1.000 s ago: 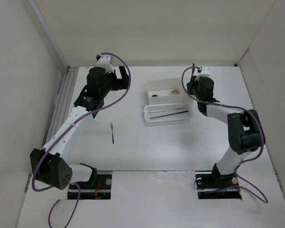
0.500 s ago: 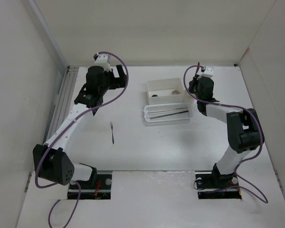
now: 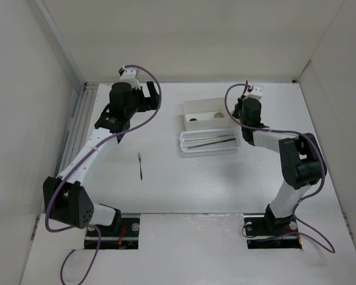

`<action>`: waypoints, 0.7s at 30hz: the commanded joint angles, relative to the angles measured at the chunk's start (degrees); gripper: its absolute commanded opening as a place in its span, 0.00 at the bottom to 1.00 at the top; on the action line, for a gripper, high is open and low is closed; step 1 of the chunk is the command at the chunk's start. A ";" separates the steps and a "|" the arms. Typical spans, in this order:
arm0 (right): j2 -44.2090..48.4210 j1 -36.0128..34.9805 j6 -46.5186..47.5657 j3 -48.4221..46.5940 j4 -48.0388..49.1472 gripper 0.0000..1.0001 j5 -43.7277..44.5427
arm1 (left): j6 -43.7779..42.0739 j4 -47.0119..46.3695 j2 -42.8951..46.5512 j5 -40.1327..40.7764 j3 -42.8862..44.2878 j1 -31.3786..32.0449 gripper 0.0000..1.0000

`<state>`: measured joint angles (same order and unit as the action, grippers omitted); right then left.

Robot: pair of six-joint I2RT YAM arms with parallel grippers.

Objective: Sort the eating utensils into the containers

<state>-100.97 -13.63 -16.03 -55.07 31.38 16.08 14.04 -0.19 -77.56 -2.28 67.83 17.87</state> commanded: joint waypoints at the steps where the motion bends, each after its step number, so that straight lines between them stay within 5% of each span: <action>1: 0.42 -0.43 -0.58 -1.88 2.46 0.03 2.03 | 0.63 -2.80 0.39 -0.62 0.46 -0.38 1.00; 21: -0.11 -0.43 -1.63 -2.94 0.88 0.28 3.61 | 0.11 -2.80 0.39 -0.62 0.99 -0.38 1.00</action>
<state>-100.99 -13.63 -16.95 -55.27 30.74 18.72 14.02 -0.45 -77.91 -2.55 67.83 17.87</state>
